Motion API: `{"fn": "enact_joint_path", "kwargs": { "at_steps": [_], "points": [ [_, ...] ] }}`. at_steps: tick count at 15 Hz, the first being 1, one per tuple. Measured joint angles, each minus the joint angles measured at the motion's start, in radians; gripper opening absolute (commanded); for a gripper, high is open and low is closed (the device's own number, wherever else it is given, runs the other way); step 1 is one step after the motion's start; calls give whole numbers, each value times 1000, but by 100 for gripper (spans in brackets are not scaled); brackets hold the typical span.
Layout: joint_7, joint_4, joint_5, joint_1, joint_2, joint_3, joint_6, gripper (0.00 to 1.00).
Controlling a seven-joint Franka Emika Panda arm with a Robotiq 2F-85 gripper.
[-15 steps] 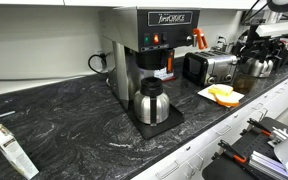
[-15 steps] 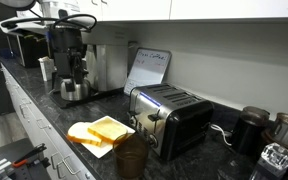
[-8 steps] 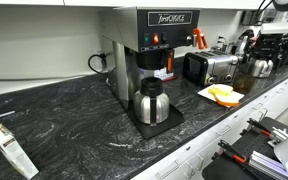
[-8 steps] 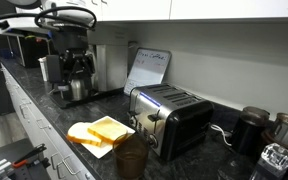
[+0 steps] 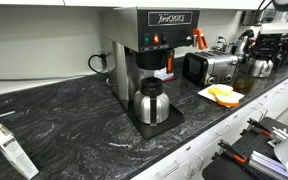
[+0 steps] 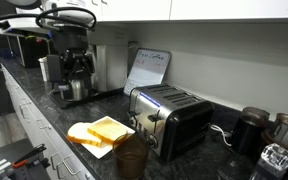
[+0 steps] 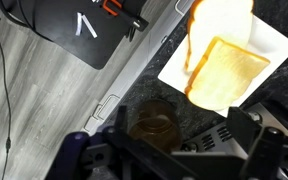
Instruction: Pick up the dark bowl and move it to the left. Switch off the coffee maker.
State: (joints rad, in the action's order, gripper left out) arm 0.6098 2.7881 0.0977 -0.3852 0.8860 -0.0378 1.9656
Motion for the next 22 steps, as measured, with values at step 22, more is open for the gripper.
{"fn": "enact_joint_path", "kwargs": {
  "at_steps": [22],
  "points": [
    [245,-66,47,-170,-138,100,15,100]
  ]
}}
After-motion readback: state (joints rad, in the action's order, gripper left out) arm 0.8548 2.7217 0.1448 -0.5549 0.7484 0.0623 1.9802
